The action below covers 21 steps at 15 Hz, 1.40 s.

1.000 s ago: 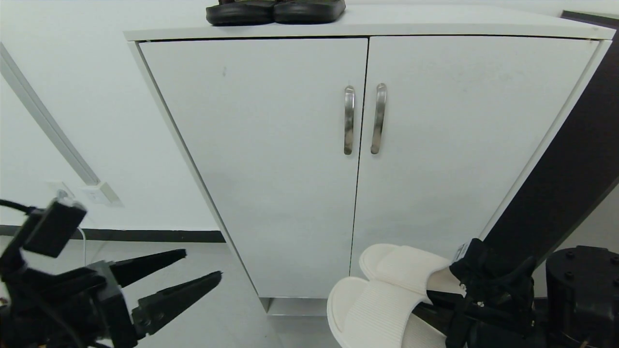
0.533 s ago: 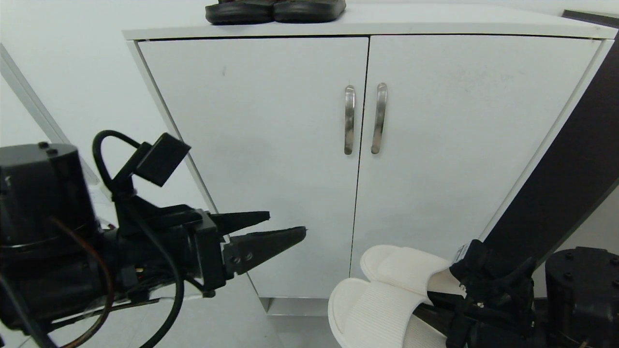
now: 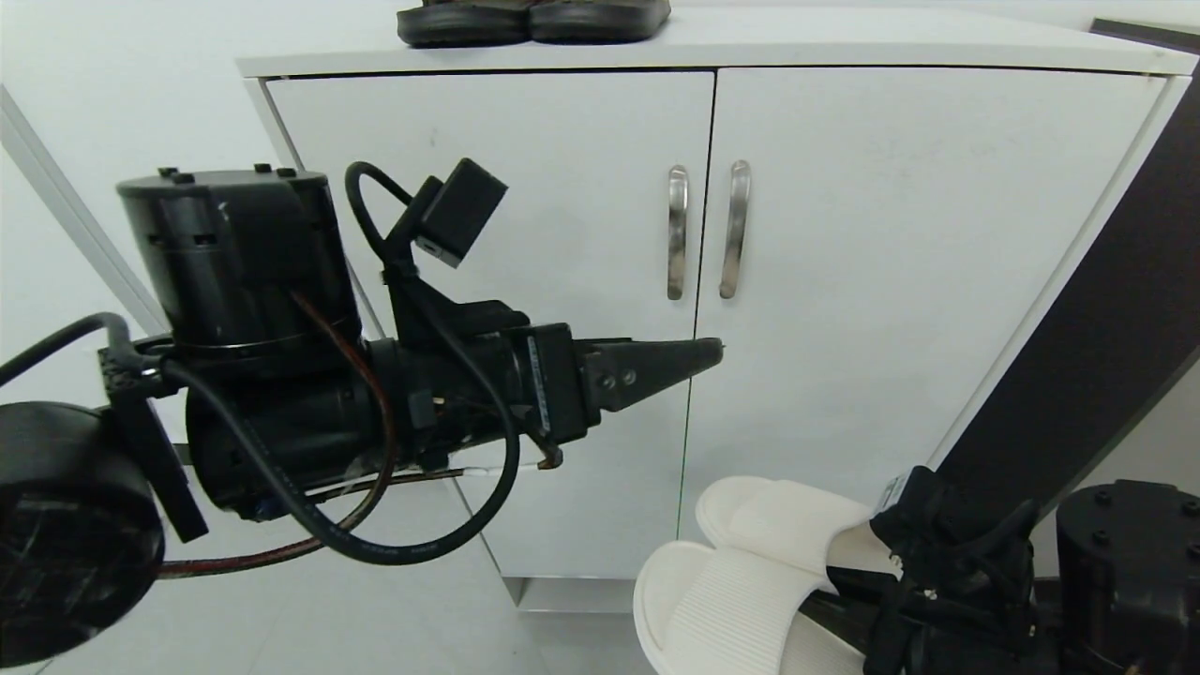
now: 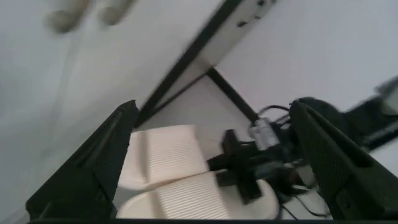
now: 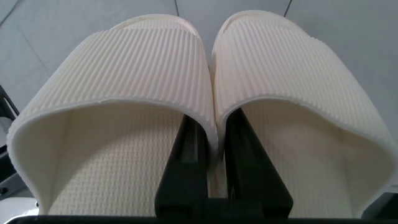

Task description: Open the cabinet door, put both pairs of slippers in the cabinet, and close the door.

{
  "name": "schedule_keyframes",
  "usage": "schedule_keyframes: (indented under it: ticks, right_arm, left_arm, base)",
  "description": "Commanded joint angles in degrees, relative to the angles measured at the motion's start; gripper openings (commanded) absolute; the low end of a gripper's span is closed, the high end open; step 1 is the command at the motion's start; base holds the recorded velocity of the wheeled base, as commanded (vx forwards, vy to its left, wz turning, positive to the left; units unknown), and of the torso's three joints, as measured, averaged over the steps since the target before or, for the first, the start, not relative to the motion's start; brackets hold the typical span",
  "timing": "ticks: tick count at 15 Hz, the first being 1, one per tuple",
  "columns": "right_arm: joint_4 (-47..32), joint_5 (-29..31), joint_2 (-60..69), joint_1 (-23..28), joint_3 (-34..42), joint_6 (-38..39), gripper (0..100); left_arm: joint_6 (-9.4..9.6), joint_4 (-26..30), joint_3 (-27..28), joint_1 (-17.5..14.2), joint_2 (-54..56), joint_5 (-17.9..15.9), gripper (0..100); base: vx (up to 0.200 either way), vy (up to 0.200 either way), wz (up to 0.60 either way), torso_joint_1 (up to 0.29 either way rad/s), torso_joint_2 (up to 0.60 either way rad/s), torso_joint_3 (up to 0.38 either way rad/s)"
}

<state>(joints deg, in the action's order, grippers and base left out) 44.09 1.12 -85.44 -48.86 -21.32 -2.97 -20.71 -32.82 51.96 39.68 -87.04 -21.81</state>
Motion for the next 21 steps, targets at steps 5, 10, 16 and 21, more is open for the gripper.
schedule_keyframes:
  ticks: [5,10,16,21]
  right_arm:
    - [0.0,-0.6,-0.8,0.0,0.1,-0.1,0]
    - [0.0,-0.6,-1.0,0.0,0.1,-0.1,0]
    - [0.0,-0.6,-1.0,0.0,0.1,-0.1,0]
    - [0.0,-0.6,-1.0,0.0,0.2,-0.2,0]
  left_arm:
    - [-2.40,0.4,10.4,3.7,-5.2,-5.2,100]
    - [1.11,0.6,18.3,7.9,-10.8,5.8,100]
    - [2.78,6.8,22.5,4.9,-10.3,4.2,100]
    - [2.78,7.0,26.4,1.7,-12.8,4.1,100]
  base:
    - [0.000,0.000,0.00,0.000,0.00,0.000]
    - [0.000,0.000,0.00,0.000,0.00,0.000]
    - [0.000,0.000,0.00,0.000,0.00,0.000]
    - [0.000,0.000,0.00,0.000,0.00,0.000]
